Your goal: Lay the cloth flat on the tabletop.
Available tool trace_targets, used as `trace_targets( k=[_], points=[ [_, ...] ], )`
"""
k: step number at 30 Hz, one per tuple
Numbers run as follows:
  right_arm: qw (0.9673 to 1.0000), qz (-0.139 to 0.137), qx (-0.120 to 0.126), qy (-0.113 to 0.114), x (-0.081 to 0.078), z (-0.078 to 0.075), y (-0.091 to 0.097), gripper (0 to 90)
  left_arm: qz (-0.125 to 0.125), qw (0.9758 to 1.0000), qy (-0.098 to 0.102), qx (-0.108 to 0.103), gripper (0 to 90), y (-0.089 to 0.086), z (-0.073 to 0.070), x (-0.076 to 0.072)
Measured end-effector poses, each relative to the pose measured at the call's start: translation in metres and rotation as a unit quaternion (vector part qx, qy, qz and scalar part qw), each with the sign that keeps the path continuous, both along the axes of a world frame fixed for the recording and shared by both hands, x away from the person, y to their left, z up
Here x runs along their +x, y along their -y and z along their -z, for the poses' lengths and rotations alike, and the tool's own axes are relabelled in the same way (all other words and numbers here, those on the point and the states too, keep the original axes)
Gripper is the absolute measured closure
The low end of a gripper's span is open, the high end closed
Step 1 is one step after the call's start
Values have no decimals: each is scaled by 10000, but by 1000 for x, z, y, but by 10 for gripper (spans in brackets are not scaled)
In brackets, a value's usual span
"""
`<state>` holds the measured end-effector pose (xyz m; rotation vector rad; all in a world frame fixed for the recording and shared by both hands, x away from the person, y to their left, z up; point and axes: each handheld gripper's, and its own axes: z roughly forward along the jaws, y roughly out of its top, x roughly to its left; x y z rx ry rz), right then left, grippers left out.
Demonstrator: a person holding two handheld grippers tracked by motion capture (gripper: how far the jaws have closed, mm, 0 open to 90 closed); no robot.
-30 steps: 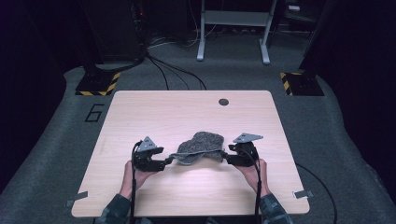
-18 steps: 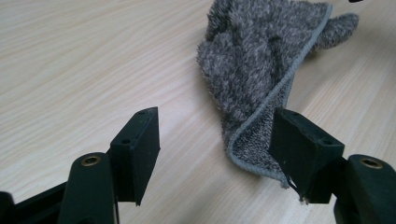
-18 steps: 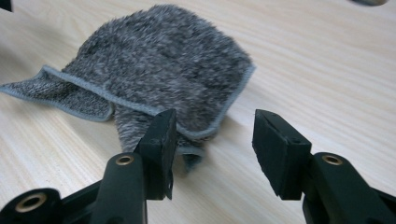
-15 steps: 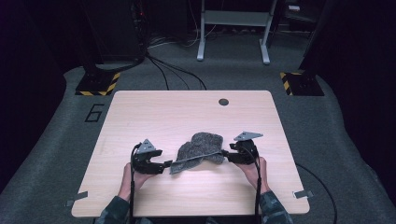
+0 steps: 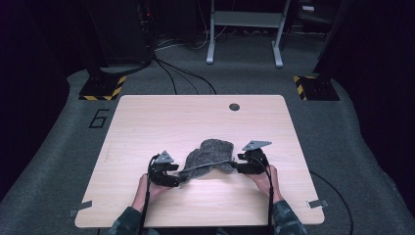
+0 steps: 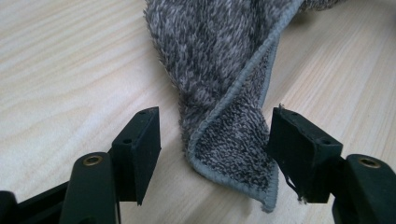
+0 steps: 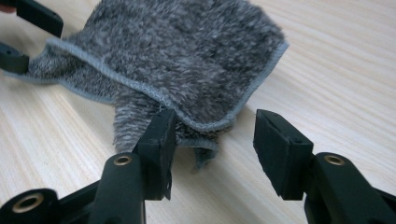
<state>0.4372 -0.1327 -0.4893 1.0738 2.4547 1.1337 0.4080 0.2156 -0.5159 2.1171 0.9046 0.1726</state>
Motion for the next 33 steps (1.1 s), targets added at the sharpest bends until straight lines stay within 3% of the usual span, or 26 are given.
trace_targets(
  k=[3, 7, 10, 12, 15, 19, 21, 22, 23, 24, 25, 26, 28, 29, 33],
  points=[
    [10000, -74, -43, -8, 2, 3, -2, 517, 21, 10000, -65, 69, 380, 0, 1, 0],
    [9998, -165, -75, -60, 3, 6, -5, 615, 28, 9999, -91, 119, 487, 1, 2, 0],
    [9997, -204, -81, -103, 5, 8, -6, 762, 46, 9998, -50, 162, 662, 0, 2, 1],
    [9997, -192, -69, -113, 6, 9, -7, 805, 76, 9998, -37, 196, 696, -1, 2, 1],
    [9998, -131, -123, -5, 6, 8, -5, 900, 58, 9997, -16, 255, 842, -1, 2, 2],
    [9999, -22, -43, 104, 4, 1, -1, 900, -40, 9992, 120, 377, 865, -3, -2, 3],
    [9998, -49, -16, 166, 5, -5, 3, 894, -77, 9988, 220, 429, 864, -7, -4, 5],
    [9999, -18, 9, 157, 6, -5, 4, 832, -84, 9989, 205, 416, 859, -8, -4, 6],
    [9999, -18, 9, 157, 6, -5, 4, 832, -75, 9989, 174, 427, 859, -10, -5, 7],
    [9998, 78, 108, 118, 8, -5, 5, 734, -73, 9992, 139, 374, 838, -11, -5, 8],
    [9998, 78, 108, 118, 8, -5, 5, 734, -73, 9992, 139, 374, 783, -11, -5, 8],
    [9998, 87, 182, 89, 9, -5, 5, 704, -106, 9990, 109, 419, 783, -12, -5, 10],
    [9998, -9, 179, -13, 9, -2, -1, 636, -244, 9990, -101, 357, 532, -13, -3, 8],
    [9999, -37, 132, -61, 9, -1, -2, 619, -262, 9992, -181, 249, 477, -14, -2, 7],
    [9995, -123, 163, -225, 11, 5, -2, 549, -341, 9990, -236, 178, 395, -16, 0, 3]
  ],
)
